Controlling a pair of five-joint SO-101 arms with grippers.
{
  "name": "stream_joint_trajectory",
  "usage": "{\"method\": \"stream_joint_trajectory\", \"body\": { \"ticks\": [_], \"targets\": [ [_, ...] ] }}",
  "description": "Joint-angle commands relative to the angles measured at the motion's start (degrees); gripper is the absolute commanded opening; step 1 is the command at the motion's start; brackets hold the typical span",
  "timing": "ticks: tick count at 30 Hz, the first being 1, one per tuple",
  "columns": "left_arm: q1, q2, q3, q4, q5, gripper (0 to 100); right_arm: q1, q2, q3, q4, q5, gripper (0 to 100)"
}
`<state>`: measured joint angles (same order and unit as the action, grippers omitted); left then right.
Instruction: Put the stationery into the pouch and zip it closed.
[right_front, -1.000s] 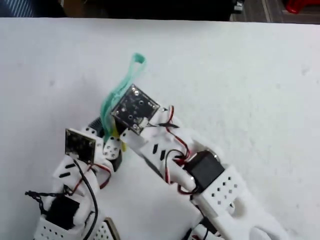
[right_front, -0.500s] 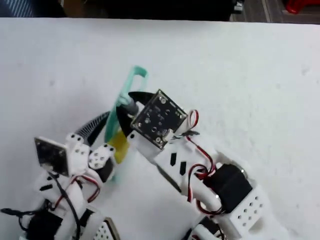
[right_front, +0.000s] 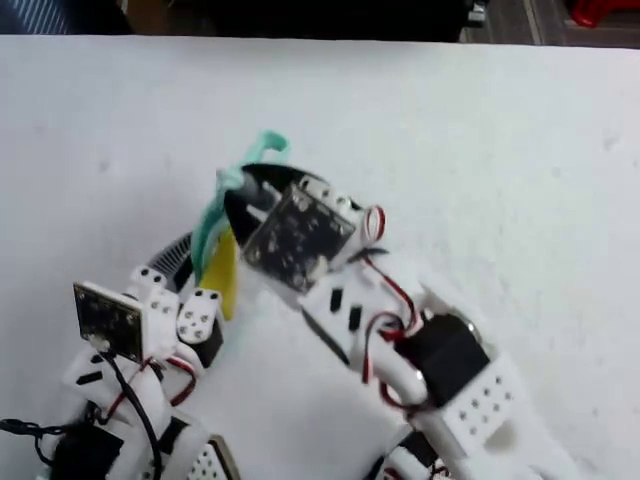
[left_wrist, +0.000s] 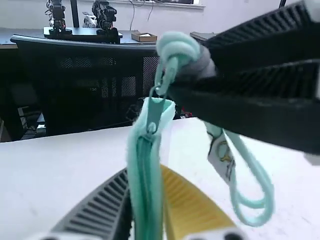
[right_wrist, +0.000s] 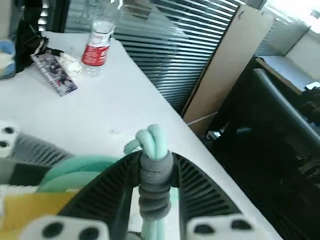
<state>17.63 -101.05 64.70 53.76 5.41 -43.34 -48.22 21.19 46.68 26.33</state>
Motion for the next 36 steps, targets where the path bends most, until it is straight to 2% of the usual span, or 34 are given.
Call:
{"method": "stream_joint_trajectory", "body": {
  "ticks": [1,4,11,21,36],
  "targets": [
    [2.5,0.5,-2.7,2.2,-1.2,2,4.3,4.7,-6.6,-2.2,0.6,1.9],
    [4.1,0.5,-2.8,4.3,-5.8,2,7.3,10.4,-12.0,2.2,0.4,1.9],
    [4.0,0.5,-2.9,5.5,-6.6,2,14.7,18.8,-18.5,6.9,0.7,1.9],
    [4.0,0.5,-3.2,6.5,-6.8,2,26.7,28.0,-18.7,0.2,0.4,1.9],
    [1.2,0.5,-3.2,6.7,-6.4,2,36.8,40.0,-21.1,-7.3,0.4,1.9]
  ]
}}
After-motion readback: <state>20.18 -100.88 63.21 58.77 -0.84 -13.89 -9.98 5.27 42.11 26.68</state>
